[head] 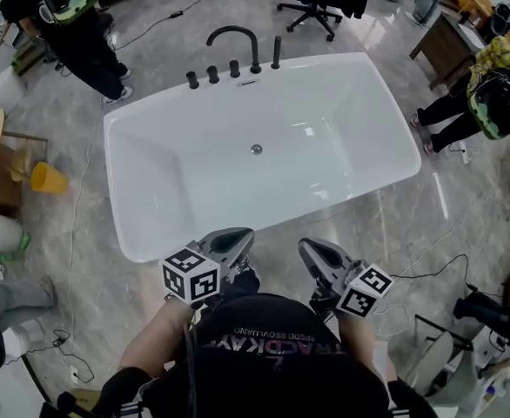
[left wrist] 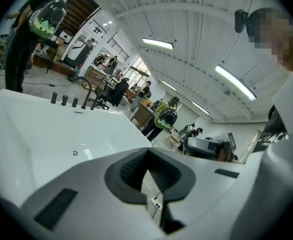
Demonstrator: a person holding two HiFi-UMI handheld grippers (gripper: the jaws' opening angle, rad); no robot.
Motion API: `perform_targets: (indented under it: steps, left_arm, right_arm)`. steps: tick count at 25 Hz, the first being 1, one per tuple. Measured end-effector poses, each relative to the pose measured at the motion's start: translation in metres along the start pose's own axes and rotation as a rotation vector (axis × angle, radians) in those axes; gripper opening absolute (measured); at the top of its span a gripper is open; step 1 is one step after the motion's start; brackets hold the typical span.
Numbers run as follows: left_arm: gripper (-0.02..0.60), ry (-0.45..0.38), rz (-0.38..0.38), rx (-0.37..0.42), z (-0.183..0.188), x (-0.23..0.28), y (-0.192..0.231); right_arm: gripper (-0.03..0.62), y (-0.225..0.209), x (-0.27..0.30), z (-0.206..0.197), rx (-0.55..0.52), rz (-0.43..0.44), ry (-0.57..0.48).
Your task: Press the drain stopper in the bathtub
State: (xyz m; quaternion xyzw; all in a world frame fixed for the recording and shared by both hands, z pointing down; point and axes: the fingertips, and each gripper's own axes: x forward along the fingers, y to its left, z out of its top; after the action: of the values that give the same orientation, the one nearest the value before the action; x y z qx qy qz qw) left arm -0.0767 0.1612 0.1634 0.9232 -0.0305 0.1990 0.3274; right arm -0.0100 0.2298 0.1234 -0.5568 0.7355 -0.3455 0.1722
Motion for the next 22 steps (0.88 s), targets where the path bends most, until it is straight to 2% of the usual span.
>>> perform_targets:
  steps: [6, 14, 22]
  left_arm:
    - [0.005, -0.039, 0.020, -0.015, 0.028, -0.011, 0.034]
    - [0.005, -0.086, 0.073, -0.052, 0.042, -0.007, 0.056]
    - [0.005, -0.170, 0.203, -0.126, 0.055, 0.024, 0.072]
  right_arm:
    - [0.012, 0.000, 0.053, 0.029, -0.073, 0.025, 0.050]
    - [0.012, -0.027, 0.083, 0.040, -0.069, 0.060, 0.090]
    - [0.012, -0.069, 0.092, 0.070, -0.094, 0.161, 0.199]
